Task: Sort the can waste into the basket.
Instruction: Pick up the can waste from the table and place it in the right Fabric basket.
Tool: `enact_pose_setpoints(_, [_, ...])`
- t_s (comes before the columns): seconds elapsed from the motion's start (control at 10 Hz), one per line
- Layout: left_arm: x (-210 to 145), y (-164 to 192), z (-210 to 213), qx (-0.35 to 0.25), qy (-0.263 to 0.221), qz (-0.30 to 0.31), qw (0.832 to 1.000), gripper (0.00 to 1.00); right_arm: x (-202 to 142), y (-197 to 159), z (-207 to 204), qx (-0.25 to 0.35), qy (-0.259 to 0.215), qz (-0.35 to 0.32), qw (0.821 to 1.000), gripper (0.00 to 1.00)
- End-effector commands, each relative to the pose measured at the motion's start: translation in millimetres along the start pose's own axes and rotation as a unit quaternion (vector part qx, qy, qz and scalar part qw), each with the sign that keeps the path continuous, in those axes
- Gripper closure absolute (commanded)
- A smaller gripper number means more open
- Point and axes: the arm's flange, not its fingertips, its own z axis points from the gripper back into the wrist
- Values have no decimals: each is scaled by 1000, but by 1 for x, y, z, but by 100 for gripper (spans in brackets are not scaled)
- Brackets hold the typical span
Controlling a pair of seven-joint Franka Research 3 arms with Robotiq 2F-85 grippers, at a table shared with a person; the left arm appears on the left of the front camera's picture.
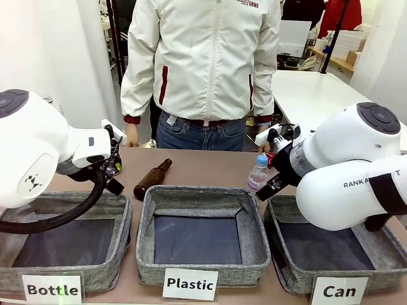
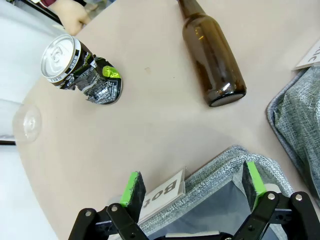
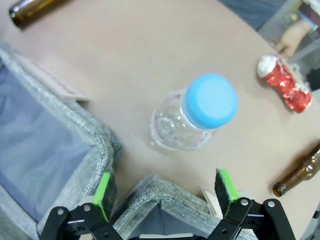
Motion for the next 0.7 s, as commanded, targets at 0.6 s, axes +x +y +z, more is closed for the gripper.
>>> enact_pose_setpoints(0.6, [-3,-5,46,-47,13,-1,999,0,6,1,55,58,11,-20,998,0])
